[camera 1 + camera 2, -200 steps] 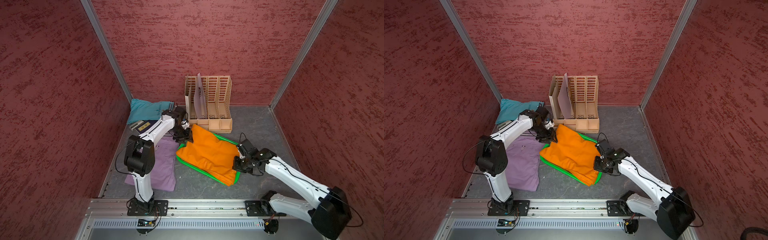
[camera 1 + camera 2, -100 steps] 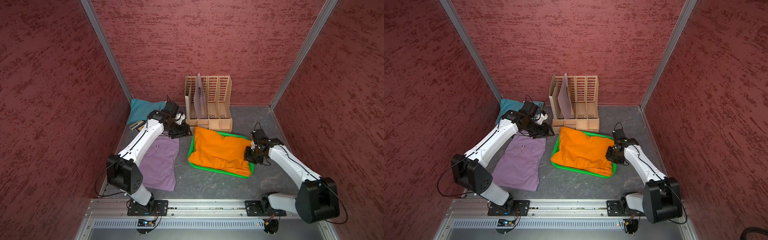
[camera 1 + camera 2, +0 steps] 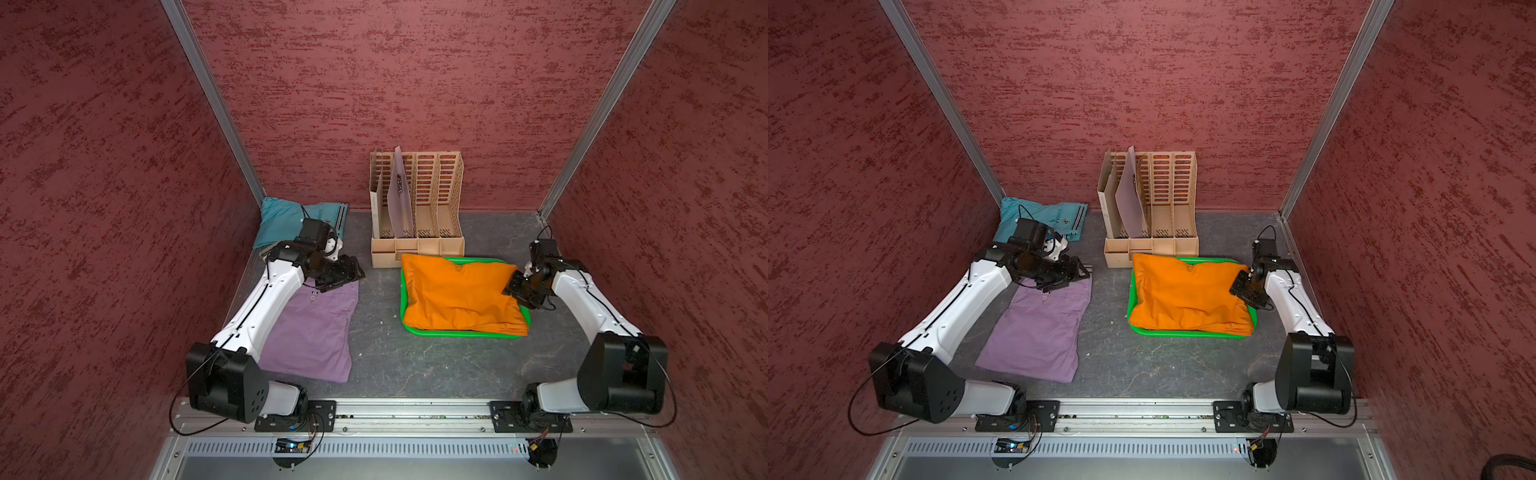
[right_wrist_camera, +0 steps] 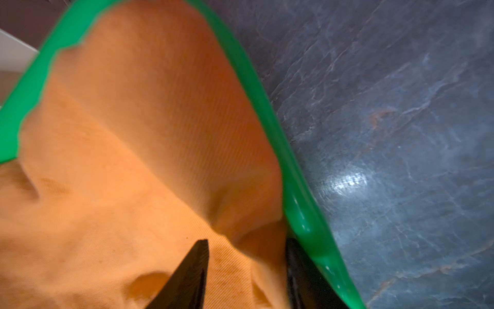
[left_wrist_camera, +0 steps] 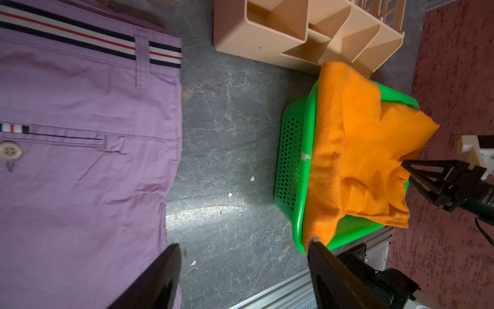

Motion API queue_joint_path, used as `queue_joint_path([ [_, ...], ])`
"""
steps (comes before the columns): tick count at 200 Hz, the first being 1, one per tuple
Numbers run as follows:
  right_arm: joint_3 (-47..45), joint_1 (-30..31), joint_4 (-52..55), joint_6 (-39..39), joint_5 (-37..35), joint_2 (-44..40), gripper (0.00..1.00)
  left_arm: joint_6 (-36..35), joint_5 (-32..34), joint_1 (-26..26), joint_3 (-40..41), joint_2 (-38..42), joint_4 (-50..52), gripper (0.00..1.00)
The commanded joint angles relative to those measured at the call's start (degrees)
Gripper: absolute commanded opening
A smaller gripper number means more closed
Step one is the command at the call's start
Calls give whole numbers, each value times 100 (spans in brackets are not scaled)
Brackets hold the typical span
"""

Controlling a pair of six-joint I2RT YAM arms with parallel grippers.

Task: Put the folded long pants in the basket
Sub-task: Place the long pant in the basket, then move the long pant to the center of the board, then move the basket to the center of the board.

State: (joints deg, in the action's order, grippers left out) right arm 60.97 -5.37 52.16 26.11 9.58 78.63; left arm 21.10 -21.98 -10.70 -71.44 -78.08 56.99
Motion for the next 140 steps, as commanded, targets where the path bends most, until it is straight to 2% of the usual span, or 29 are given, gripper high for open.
queue_joint_path([
  [1,373,-9,-31,-33,-174,-742,60,245,210,224,330,317,-349,92],
  [16,506,52,135,-185,-311,-1020,66,362,253,411,576,566,-567,100],
  [54,619,170,198,-435,-282,-1769,78,606,440,848,1045,1102,-901,100],
  [70,521,489,-162,-541,16,-2166,84,701,378,1020,1210,1191,-909,100],
  [98,59,1461,-1174,-252,926,-2593,80,826,-55,1070,1685,1221,-1219,100],
  [119,-479,2574,-2101,78,976,-2596,75,1120,-70,941,1967,998,-1524,87],
  [128,-653,3059,-2408,156,909,-2490,75,1221,112,772,2031,805,-1693,77],
  [140,-796,3561,-2657,254,715,-2264,73,1284,439,504,2055,449,-1867,72],
])
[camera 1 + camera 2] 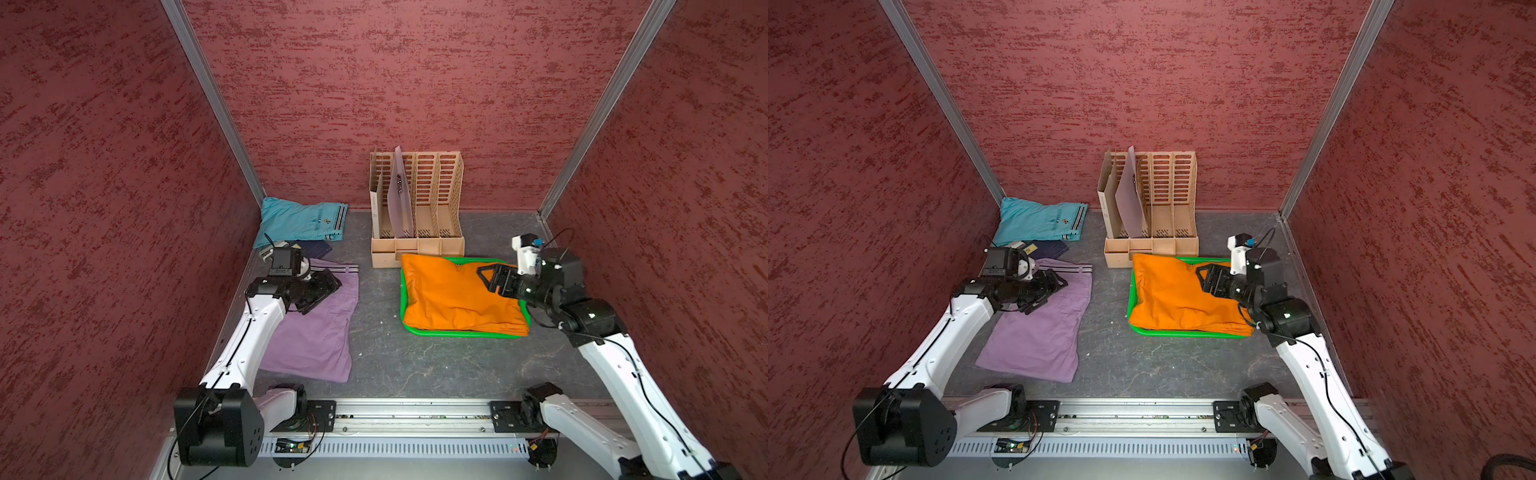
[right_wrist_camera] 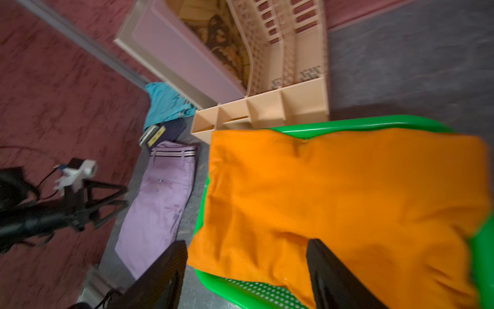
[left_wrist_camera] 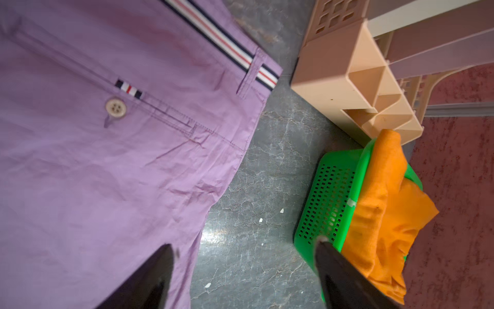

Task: Put the folded long pants in the basket
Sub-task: Move the basket to the center of the board.

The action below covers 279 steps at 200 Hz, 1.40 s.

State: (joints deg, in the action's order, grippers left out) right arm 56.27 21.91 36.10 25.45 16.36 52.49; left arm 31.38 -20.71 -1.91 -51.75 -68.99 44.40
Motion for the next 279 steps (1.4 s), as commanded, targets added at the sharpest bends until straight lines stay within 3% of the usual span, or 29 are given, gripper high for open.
queue_joint_path([
  [1,-331,868,-1065,329,18,372,73,265,330,-395,86,-498,-630,71],
  [36,-277,1720,-1282,350,-226,970,69,500,671,-688,22,-1610,-1347,64],
  [73,-248,1902,-1237,321,-318,1141,68,745,824,-848,124,-2206,-1496,63],
  [112,-382,1935,-1309,417,-340,1128,67,1062,611,-1247,739,-2288,-1807,65],
  [140,-455,1957,-1336,469,-296,1114,67,1519,62,-1488,962,-2321,-2347,67],
  [177,-563,1959,-1270,469,-339,894,67,1914,-574,-1599,326,-2435,-2619,70],
  [214,-606,2121,-1126,483,-205,767,65,1368,95,-1514,-560,-1777,-1254,71],
  [243,-591,2737,-1381,576,-256,1120,64,1133,331,-996,65,-746,-731,71],
  [279,40,3720,-1738,741,-584,2465,63,1061,647,-493,793,191,-71,70],
])
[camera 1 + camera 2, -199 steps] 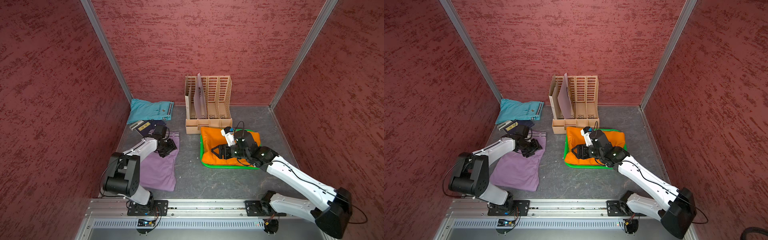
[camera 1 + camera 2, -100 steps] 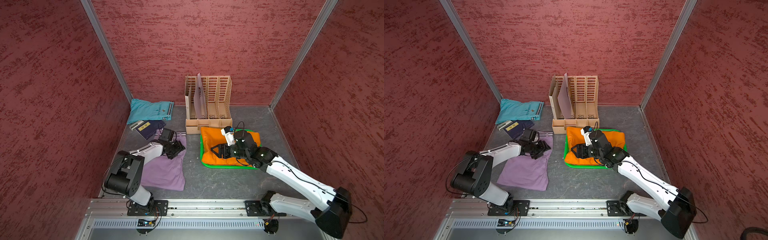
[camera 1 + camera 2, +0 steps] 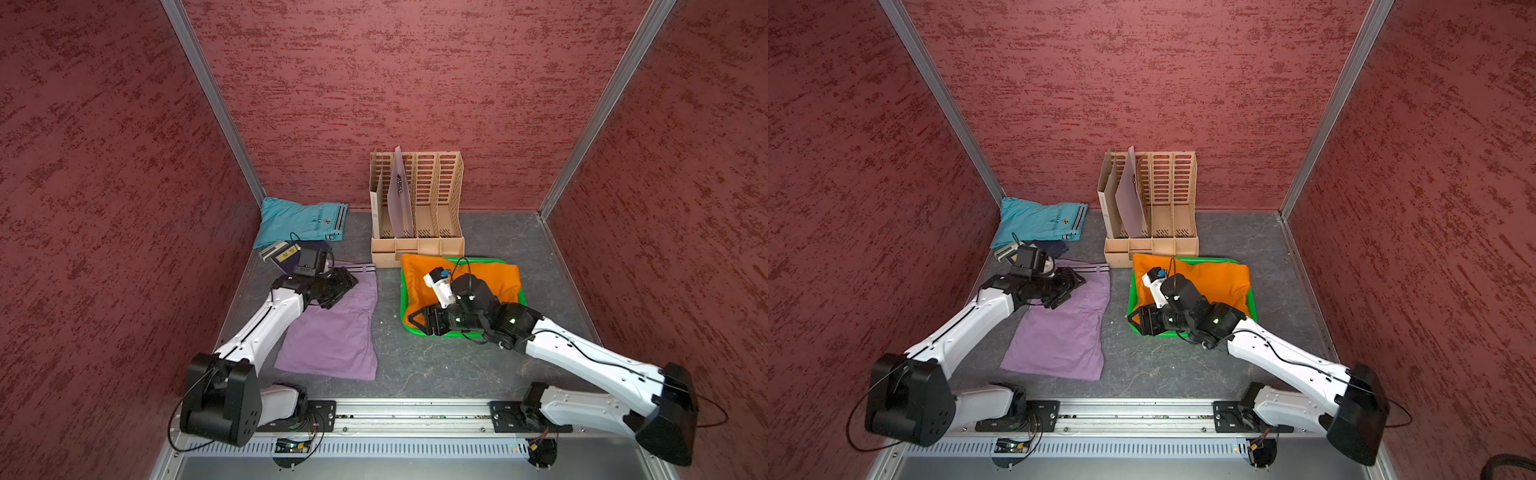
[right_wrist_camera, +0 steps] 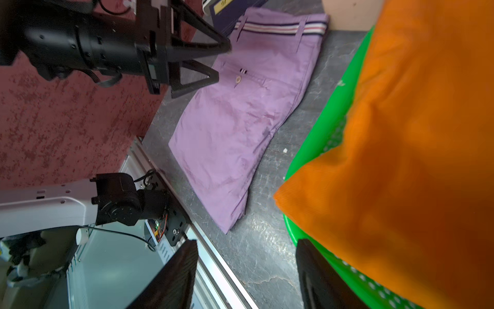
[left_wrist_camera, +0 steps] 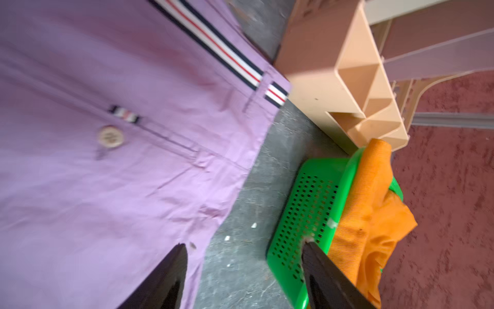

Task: Put the folded long pants in the basket
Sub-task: Move the basket to the center of the board.

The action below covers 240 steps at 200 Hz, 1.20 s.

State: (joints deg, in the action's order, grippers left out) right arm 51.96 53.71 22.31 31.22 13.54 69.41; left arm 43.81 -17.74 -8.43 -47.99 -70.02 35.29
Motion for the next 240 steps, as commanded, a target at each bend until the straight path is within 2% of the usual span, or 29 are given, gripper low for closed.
queue_joint_path([
  [1,502,560,-354,182,-318,810,63,-181,354,158,433,299,853,70],
  [30,1301,848,-400,415,-479,2090,62,-178,472,197,745,314,982,70],
  [75,2715,854,861,455,-926,3678,62,-177,437,205,993,375,960,69],
  [102,2760,646,1355,629,-1169,4088,62,-208,345,202,1141,425,967,70],
  [136,2036,155,1451,730,-1381,3747,62,-154,108,154,1421,472,804,70],
  [160,1512,-392,1621,687,-1563,3226,62,34,8,-192,1548,369,560,70],
  [198,879,-1409,1722,432,-1577,2222,62,870,-291,-1346,1656,-104,-426,70],
  [240,643,-1522,1542,223,-1371,1130,66,1643,-482,-2820,1115,-1469,-1795,71],
])
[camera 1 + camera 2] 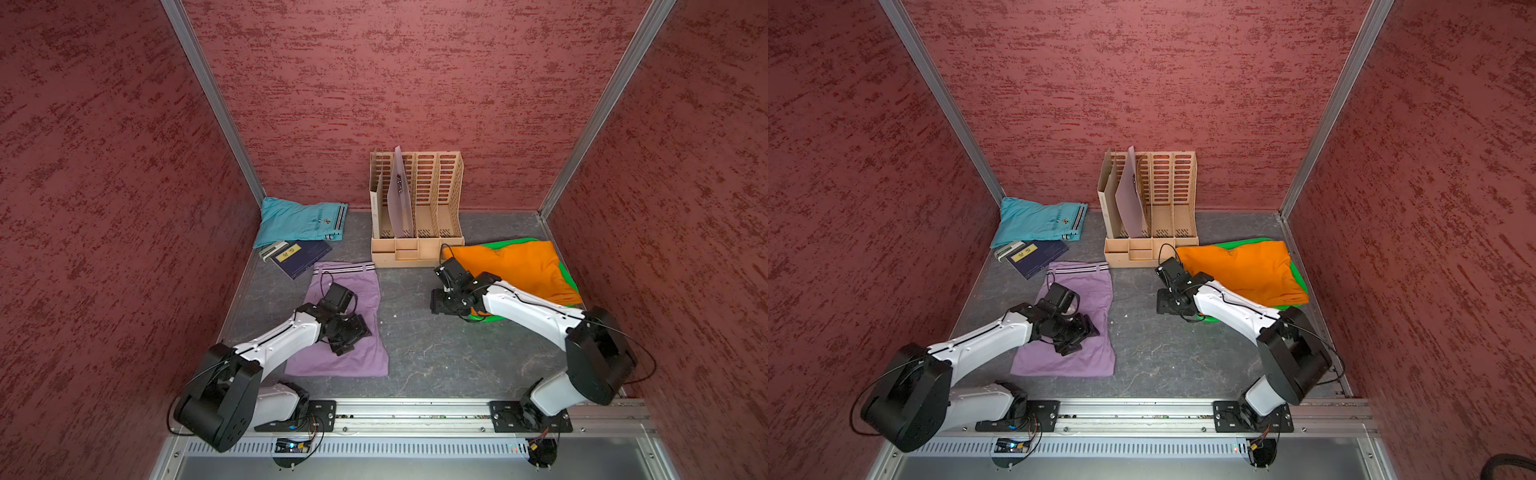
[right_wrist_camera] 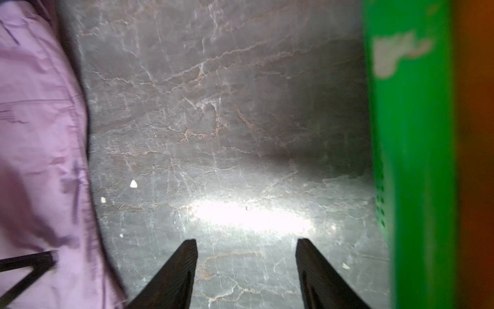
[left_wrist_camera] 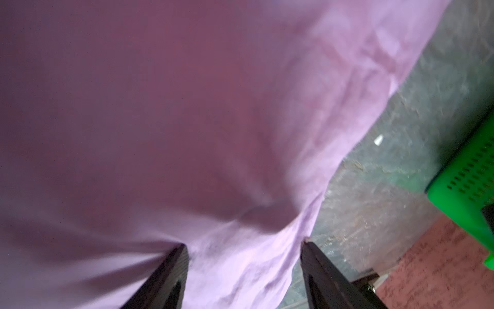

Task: Put the folded long pants in the basket
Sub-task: Move the basket to the center of the board, then pick up the long pant at the center of the board.

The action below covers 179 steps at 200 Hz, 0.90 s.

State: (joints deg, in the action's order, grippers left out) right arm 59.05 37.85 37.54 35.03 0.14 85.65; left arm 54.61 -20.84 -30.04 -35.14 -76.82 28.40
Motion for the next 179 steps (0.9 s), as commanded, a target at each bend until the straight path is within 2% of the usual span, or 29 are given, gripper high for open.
queue_joint_path([
  [1,-71,65,22,-151,-23,-508,66,574,-178,-682,-201,-825,-1134,71],
  [36,-232,63,32,10,59,-974,66,551,-580,-1241,-1278,-1797,-1716,72],
  [55,-336,61,126,83,-5,-1289,66,290,-685,-1311,-1748,-1868,-1763,74],
  [76,-500,65,216,233,42,-1575,66,-76,-822,-1152,-1968,-1728,-1605,76],
  [99,-654,124,223,494,365,-1821,65,-412,-964,-628,-1842,-1326,-1255,77],
  [133,-772,686,228,1076,470,-2044,64,-958,-1250,603,-1549,-522,-531,77],
  [158,-871,1376,147,1654,618,-1597,63,-1397,-1292,1426,-1567,-170,132,77],
  [179,-873,1944,176,2086,367,-1183,63,-1606,-1353,1879,-1584,10,428,77],
])
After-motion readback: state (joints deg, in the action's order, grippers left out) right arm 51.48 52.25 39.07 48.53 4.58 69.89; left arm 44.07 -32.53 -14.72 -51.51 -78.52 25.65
